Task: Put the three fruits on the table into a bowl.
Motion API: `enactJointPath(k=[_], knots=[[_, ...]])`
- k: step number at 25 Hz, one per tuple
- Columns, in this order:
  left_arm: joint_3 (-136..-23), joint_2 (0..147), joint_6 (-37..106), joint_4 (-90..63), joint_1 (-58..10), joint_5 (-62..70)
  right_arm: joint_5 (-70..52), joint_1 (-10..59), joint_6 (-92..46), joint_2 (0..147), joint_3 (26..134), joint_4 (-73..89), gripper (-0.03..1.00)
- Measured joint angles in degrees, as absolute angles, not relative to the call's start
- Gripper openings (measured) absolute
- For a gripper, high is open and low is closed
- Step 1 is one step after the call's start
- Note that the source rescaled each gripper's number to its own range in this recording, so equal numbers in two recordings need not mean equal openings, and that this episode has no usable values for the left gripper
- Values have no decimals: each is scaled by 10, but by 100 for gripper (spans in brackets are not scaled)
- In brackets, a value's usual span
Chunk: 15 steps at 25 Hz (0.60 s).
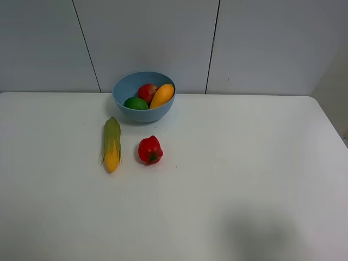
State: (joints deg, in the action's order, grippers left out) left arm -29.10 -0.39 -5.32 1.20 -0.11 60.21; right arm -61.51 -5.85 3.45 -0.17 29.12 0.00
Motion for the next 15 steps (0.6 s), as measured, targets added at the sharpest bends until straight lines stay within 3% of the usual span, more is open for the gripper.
enactJointPath(k=[15], knots=[[-291, -4, -53, 12, -1, 602, -615, -27, 35, -2, 291, 0, 55]])
